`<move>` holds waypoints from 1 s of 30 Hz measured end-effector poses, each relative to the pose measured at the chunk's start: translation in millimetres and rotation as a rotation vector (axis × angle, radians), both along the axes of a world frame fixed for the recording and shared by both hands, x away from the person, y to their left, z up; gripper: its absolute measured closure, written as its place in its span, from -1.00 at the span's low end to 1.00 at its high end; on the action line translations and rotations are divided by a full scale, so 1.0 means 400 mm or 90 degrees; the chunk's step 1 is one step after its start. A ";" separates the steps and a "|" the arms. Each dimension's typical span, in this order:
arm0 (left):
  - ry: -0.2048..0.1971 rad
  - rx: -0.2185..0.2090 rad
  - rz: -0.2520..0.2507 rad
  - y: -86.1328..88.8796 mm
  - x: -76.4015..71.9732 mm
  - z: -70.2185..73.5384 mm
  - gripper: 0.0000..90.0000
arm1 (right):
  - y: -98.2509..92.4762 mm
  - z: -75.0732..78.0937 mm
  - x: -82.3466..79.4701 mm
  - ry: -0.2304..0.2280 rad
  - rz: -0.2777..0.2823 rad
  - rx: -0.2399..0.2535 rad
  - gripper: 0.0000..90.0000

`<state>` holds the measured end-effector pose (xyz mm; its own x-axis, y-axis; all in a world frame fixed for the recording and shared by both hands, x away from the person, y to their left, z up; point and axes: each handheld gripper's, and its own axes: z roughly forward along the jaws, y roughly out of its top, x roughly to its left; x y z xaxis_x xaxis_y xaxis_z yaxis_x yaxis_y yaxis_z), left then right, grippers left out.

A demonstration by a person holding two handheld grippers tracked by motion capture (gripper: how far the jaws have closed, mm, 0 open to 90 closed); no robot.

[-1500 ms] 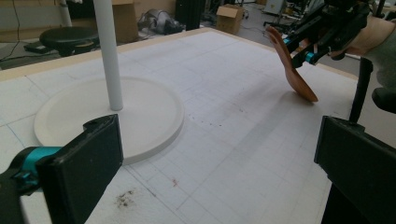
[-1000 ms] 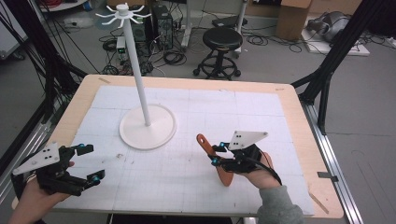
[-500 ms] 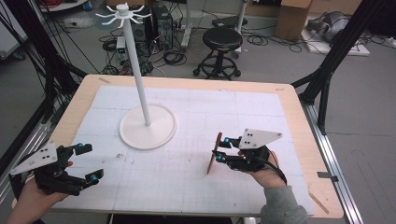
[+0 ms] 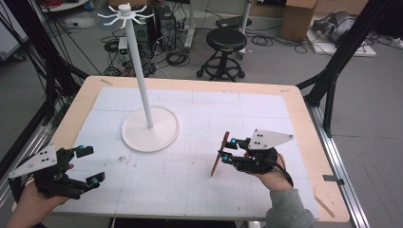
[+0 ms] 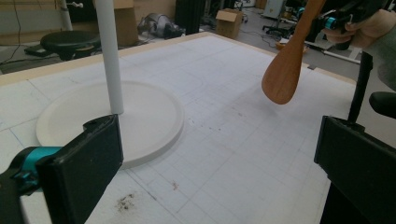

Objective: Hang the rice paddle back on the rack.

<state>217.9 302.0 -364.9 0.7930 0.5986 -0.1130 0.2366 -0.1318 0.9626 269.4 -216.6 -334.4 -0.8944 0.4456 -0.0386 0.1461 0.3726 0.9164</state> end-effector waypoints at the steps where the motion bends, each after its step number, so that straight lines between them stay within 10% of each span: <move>1: 0.000 0.000 -0.001 0.000 0.000 0.001 -0.96 | -0.002 0.001 0.000 -0.001 -0.002 0.002 0.43; 30: -0.005 -0.005 -0.004 -0.002 -0.001 0.007 -0.96 | -0.035 0.072 -0.022 -0.015 0.004 0.108 0.43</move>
